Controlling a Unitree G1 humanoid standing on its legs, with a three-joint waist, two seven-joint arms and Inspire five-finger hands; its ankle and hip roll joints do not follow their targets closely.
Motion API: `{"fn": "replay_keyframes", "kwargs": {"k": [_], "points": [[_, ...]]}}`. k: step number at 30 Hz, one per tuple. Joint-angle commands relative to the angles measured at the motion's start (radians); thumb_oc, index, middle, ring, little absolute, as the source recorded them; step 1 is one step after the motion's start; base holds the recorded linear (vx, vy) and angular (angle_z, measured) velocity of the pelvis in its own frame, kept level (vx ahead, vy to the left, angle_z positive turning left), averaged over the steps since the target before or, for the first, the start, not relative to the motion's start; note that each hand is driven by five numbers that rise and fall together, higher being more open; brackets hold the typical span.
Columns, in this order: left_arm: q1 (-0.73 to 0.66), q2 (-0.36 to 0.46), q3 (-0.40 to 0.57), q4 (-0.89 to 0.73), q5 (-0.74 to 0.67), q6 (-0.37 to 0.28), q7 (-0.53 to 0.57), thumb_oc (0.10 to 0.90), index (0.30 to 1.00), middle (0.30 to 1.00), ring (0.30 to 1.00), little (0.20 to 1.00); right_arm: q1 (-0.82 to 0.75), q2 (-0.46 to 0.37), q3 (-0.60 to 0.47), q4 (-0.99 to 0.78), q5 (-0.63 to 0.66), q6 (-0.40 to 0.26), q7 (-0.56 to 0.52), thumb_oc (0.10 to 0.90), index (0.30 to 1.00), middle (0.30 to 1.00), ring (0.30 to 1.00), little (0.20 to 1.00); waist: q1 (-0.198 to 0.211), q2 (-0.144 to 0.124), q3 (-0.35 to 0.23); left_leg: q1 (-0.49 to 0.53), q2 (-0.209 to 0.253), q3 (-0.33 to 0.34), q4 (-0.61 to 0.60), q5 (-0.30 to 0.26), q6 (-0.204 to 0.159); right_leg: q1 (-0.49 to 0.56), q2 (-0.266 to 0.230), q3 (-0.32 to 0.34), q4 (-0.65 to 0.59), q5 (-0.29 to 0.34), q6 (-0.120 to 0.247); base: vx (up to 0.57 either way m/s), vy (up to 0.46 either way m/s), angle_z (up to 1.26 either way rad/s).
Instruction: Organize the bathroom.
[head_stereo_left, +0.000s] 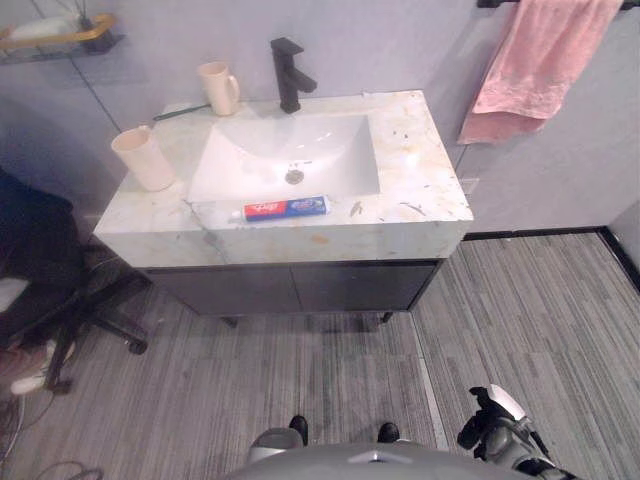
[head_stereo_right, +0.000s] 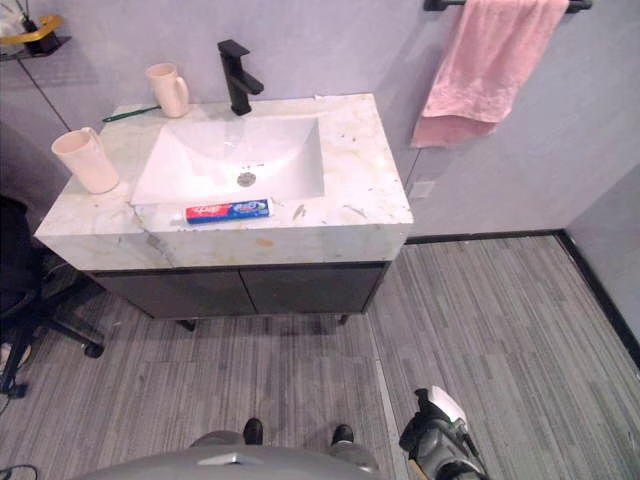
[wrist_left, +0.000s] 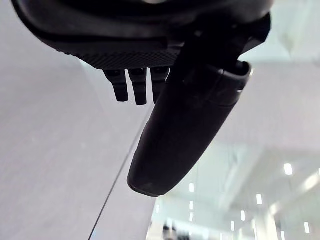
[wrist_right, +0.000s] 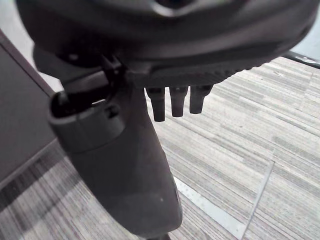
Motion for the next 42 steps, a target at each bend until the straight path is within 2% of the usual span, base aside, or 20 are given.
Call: {"fn": "replay_keyframes", "kwargs": {"k": [1, 2, 3, 4, 5, 6, 7, 8, 10, 11, 13, 15, 17, 18, 20, 21, 24, 31, 36, 42], "points": [[-0.171, 0.063, -0.098, 0.162, 0.015, -0.068, -0.174, 0.8, 0.9, 0.9, 0.9, 0.9, -0.079, -0.061, 0.051, -0.021, -0.05, 0.007, 0.019, 0.8, 0.9, 0.9, 0.9, 0.9, -0.053, 0.0, -0.005, -0.045, -0.024, 0.099, 0.147, -0.092, 0.029, -0.022, 0.017, 0.053, 0.036, -0.087, 0.011, -0.02, 0.017, -0.11], [-0.291, 0.084, -0.235, 0.262, 0.083, -0.096, -0.205, 0.8, 0.9, 0.9, 0.9, 0.9, -0.084, -0.069, 0.074, -0.025, -0.058, 0.017, 0.034, 0.8, 0.9, 0.9, 0.9, 0.9, -0.068, 0.012, -0.002, -0.044, -0.026, 0.108, 0.147, -0.095, 0.029, -0.025, 0.016, 0.061, 0.038, -0.085, 0.015, -0.02, 0.017, -0.11], [-0.291, 0.084, -0.235, 0.262, 0.083, -0.096, -0.205, 0.8, 0.9, 0.9, 0.9, 0.9, -0.084, -0.069, 0.074, -0.025, -0.058, 0.017, 0.034, 0.8, 0.9, 0.9, 0.9, 0.9, -0.068, 0.012, -0.002, -0.044, -0.026, 0.108, 0.147, -0.095, 0.029, -0.025, 0.016, 0.061, 0.038, -0.085, 0.015, -0.02, 0.022, -0.07], [-0.42, 0.087, -0.366, 0.349, 0.086, -0.141, -0.225, 0.8, 0.9, 0.9, 0.9, 0.9, -0.083, -0.071, 0.083, -0.024, -0.055, 0.021, 0.039, 0.8, 0.9, 0.9, 0.9, 0.9, -0.07, 0.016, -0.002, -0.041, -0.027, 0.113, 0.142, -0.093, 0.031, -0.028, 0.017, 0.063, 0.037, -0.082, 0.017, -0.02, 0.016, -0.08], [-0.552, 0.093, -0.506, 0.431, 0.119, -0.158, -0.277, 0.8, 0.9, 0.9, 0.9, 0.9, -0.086, -0.077, 0.094, -0.023, -0.058, 0.03, 0.05, 0.8, 0.9, 0.9, 0.9, 0.9, -0.078, 0.025, 0.001, -0.04, -0.028, 0.118, 0.141, -0.094, 0.032, -0.031, 0.016, 0.069, 0.037, -0.08, 0.019, -0.02, 0.016, -0.08], [-0.552, 0.093, -0.506, 0.431, 0.119, -0.158, -0.277, 0.8, 0.9, 0.9, 0.9, 0.9, -0.086, -0.077, 0.094, -0.023, -0.058, 0.03, 0.05, 0.8, 0.9, 0.9, 0.9, 0.9, -0.078, 0.025, 0.001, -0.04, -0.028, 0.118, 0.141, -0.094, 0.032, -0.031, 0.016, 0.069, 0.037, -0.08, 0.019, -0.03, 0.027, -0.2], [-0.704, 0.085, -0.674, 0.535, 0.104, -0.201, -0.387, 0.8, 0.9, 0.9, 0.9, 0.9, -0.082, -0.077, 0.1, -0.014, -0.056, 0.039, 0.052, 0.8, 0.9, 0.9, 0.9, 0.9, -0.082, 0.031, 0.003, -0.039, -0.03, 0.125, 0.136, -0.09, 0.035, -0.036, 0.017, 0.073, 0.037, -0.075, 0.023, -0.02, 0.02, -0.14], [-0.704, 0.085, -0.674, 0.535, 0.104, -0.201, -0.387, 0.8, 0.9, 0.9, 0.9, 0.9, -0.082, -0.077, 0.1, -0.014, -0.056, 0.039, 0.052, 0.8, 0.9, 0.9, 0.9, 0.9, -0.082, 0.031, 0.003, -0.039, -0.03, 0.125, 0.136, -0.09, 0.035, -0.036, 0.017, 0.073, 0.037, -0.075, 0.023, -0.03, 0.035, -0.14], [-0.845, 0.052, -0.852, 0.656, 0.068, -0.24, -0.521, 0.8, 0.9, 0.9, 0.9, 0.9, -0.077, -0.07, 0.101, -0.012, -0.067, 0.054, 0.049, 0.8, 0.9, 0.9, 0.9, 0.9, -0.089, 0.033, 0.01, -0.04, -0.035, 0.134, 0.131, -0.086, 0.036, -0.044, 0.016, 0.081, 0.036, -0.068, 0.027, -0.03, 0.048, -0.05], [-0.853, 0.036, -0.873, 0.682, 0.084, -0.245, -0.531, 0.8, 0.9, 0.9, 0.9, 0.9, -0.077, -0.068, 0.099, -0.011, -0.076, 0.061, 0.05, 0.8, 0.9, 0.9, 0.9, 0.9, -0.091, 0.032, 0.013, -0.042, -0.037, 0.137, 0.13, -0.084, 0.036, -0.048, 0.016, 0.084, 0.035, -0.066, 0.029, -0.03, 0.041, -0.06], [-0.86, 0.035, -0.879, 0.684, 0.084, -0.246, -0.531, 0.8, 0.9, 0.9, 0.9, 0.9, -0.076, -0.067, 0.098, -0.011, -0.076, 0.062, 0.05, 0.8, 0.9, 0.9, 0.9, 0.9, -0.09, 0.031, 0.013, -0.042, -0.037, 0.137, 0.129, -0.084, 0.036, -0.049, 0.016, 0.084, 0.035, -0.066, 0.029, -0.01, 0.008, -0.02], [-0.856, 0.0, -0.909, 0.763, 0.079, -0.263, -0.632, 0.8, 0.9, 0.9, 0.9, 0.9, -0.08, -0.07, 0.102, -0.001, -0.084, 0.105, 0.032, 0.8, 0.9, 0.9, 0.9, 0.9, -0.103, 0.036, 0.023, -0.044, -0.042, 0.146, 0.124, -0.083, 0.037, -0.056, 0.016, 0.092, 0.031, -0.06, 0.033, -0.05, 0.026, 0.03], [-0.856, 0.0, -0.909, 0.763, 0.079, -0.263, -0.632, 0.8, 0.9, 0.9, 0.9, 0.9, -0.08, -0.07, 0.102, -0.001, -0.084, 0.105, 0.032, 0.8, 0.9, 0.9, 0.9, 0.9, -0.103, 0.036, 0.023, -0.044, -0.042, 0.146, 0.124, -0.083, 0.037, -0.056, 0.016, 0.092, 0.031, -0.06, 0.033, 0.0, 0.003, 0.02], [-0.848, -0.012, -0.907, 0.786, 0.087, -0.265, -0.665, 0.8, 0.9, 0.9, 0.9, 0.9, -0.081, -0.07, 0.1, 0.005, -0.086, 0.119, 0.023, 0.8, 0.9, 0.9, 0.9, 0.9, -0.105, 0.035, 0.025, -0.042, -0.044, 0.147, 0.12, -0.082, 0.039, -0.057, 0.016, 0.093, 0.03, -0.058, 0.034, 0.0, 0.0, 0.0], [-0.786, -0.066, -0.885, 0.858, 0.089, -0.253, -0.75, 0.8, 0.9, 0.9, 0.9, 0.9, -0.093, -0.075, 0.085, 0.027, -0.07, 0.157, -0.031, 0.8, 0.9, 0.9, 0.9, 0.9, -0.114, 0.037, 0.028, -0.04, -0.05, 0.149, 0.11, -0.079, 0.043, -0.062, 0.017, 0.1, 0.028, -0.054, 0.036, -0.01, 0.033, -0.01], [-0.759, -0.082, -0.871, 0.874, 0.066, -0.259, -0.756, 0.8, 0.9, 0.9, 0.9, 0.9, -0.096, -0.078, 0.079, 0.032, -0.065, 0.161, -0.037, 0.8, 0.9, 0.9, 0.9, 0.9, -0.116, 0.039, 0.03, -0.04, -0.051, 0.15, 0.111, -0.077, 0.043, -0.062, 0.016, 0.101, 0.028, -0.053, 0.035, 0.0, 0.0, 0.0], [-0.682, -0.124, -0.807, 0.909, 0.02, -0.269, -0.707, 0.8, 0.9, 0.9, 0.9, 0.9, -0.101, -0.085, 0.06, 0.042, -0.063, 0.163, -0.052, 0.8, 0.9, 0.9, 0.9, 0.9, -0.117, 0.041, 0.031, -0.039, -0.053, 0.151, 0.11, -0.078, 0.043, -0.062, 0.014, 0.102, 0.028, -0.054, 0.035, 0.0, 0.008, 0.01], [-0.503, -0.179, -0.678, 0.932, 0.059, -0.295, -0.625, 0.8, 0.9, 0.9, 0.9, 0.9, -0.097, -0.071, 0.054, 0.062, -0.103, 0.176, -0.029, 0.8, 0.9, 0.9, 0.9, 0.9, -0.114, 0.034, 0.012, -0.031, -0.053, 0.161, 0.097, -0.082, 0.047, -0.058, 0.017, 0.099, 0.022, -0.058, 0.031, 0.04, 0.003, 0.03], [-0.466, -0.213, -0.652, 0.928, 0.077, -0.269, -0.604, 0.8, 0.9, 0.9, 0.9, 0.9, -0.098, -0.066, 0.07, 0.062, -0.122, 0.18, -0.018, 0.8, 0.9, 0.9, 0.9, 0.9, -0.119, 0.031, 0.016, -0.038, -0.05, 0.17, 0.101, -0.081, 0.048, -0.068, 0.018, 0.104, 0.028, -0.06, 0.029, 0.0, 0.001, 0.01], [-0.464, -0.234, -0.665, 0.88, 0.077, -0.305, -0.615, 0.8, 0.9, 0.9, 0.9, 0.9, -0.096, -0.061, 0.076, 0.061, -0.123, 0.192, -0.023, 0.8, 0.9, 0.9, 0.9, 0.9, -0.122, 0.027, 0.02, -0.034, -0.051, 0.174, 0.099, -0.084, 0.049, -0.066, 0.018, 0.105, 0.027, -0.06, 0.028, 0.0, 0.0, 0.0]]}}
